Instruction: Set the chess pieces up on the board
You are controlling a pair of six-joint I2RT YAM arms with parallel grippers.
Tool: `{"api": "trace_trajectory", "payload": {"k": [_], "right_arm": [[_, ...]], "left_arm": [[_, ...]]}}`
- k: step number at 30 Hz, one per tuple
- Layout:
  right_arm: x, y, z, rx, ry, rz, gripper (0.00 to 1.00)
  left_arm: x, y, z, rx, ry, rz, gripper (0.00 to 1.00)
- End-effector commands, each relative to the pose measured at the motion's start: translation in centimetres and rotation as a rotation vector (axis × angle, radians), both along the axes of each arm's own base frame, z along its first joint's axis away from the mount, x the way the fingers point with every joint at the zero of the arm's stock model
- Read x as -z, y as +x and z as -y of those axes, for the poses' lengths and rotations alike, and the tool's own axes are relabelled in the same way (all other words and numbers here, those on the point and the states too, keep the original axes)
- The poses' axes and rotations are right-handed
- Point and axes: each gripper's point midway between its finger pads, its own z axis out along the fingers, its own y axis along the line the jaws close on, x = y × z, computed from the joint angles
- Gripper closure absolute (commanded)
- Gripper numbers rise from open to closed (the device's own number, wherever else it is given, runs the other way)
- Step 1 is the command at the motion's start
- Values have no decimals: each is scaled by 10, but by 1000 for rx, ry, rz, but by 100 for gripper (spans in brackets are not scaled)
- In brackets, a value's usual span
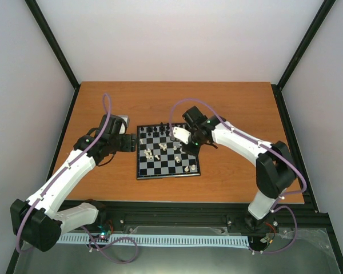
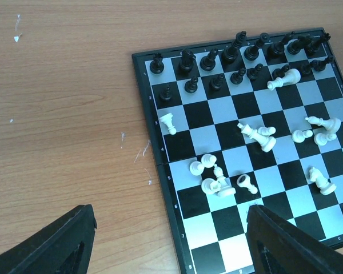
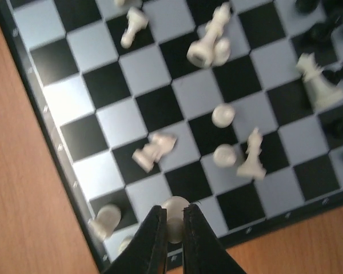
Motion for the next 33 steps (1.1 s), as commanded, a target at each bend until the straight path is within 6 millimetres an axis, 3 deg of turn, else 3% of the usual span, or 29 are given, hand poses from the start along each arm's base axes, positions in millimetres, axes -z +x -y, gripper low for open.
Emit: {"api": "trace_trajectory", "payload": {"k": [1,7,18,33], "right_arm": [[16,-16,27,34,-60,-10,95],[24,-20,42,72,-51,-25,95],[44,-12,40,84,-72,-37,95],[66,-19,42,68,-106,-104,94]], "left_arm": [[-3,2,4,28,-11,9,25],[-1,2,6,38,-15,3,25],[1,2,7,41,-13,-4,25],[5,2,8,50,-10,-21,26]]}}
